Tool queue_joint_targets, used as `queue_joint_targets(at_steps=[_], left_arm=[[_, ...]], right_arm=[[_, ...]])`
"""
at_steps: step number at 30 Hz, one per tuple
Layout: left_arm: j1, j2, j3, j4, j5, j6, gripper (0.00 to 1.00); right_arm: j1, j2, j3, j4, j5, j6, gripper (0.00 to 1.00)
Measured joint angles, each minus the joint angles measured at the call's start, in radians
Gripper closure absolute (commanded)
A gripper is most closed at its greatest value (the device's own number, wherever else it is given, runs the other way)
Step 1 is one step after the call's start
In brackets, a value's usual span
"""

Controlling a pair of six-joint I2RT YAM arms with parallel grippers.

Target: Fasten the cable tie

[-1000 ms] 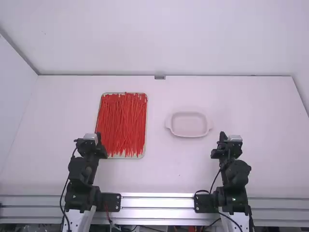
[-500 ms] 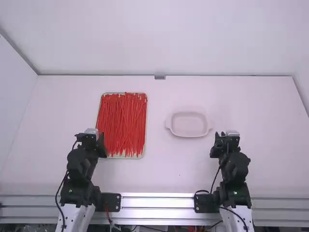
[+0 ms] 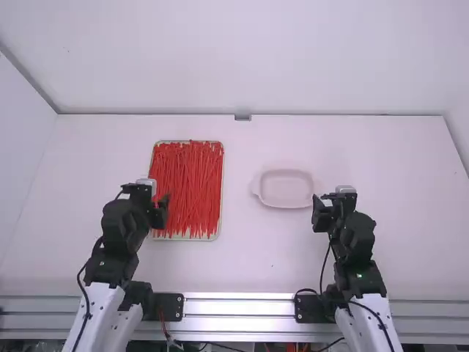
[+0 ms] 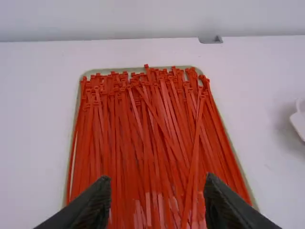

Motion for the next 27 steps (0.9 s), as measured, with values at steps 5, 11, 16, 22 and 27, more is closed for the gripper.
queue_joint_targets(at_steps=[5,11,16,22,27], left_arm=[[-0.004,0.122,0.085,-0.022,0.03,-0.009,0.34],[-0.008,0.243,0.169,-0.052,0.06,-0.019,0.24],[-0.011,0.335,0.237,-0.09,0.071,-0.02,0.16],[-0.017,0.423,0.296,-0.126,0.061,-0.023,0.09],[-0.018,0.486,0.341,-0.146,0.061,-0.023,0.04]], right_arm=[[0.068,0.085,0.056,0.002,0.026,0.015,0.34],[0.137,0.191,0.112,0.003,0.056,0.034,0.24],[0.188,0.272,0.149,-0.004,0.066,0.043,0.16],[0.243,0.351,0.193,-0.011,0.071,0.059,0.1],[0.273,0.434,0.221,-0.012,0.072,0.066,0.05]])
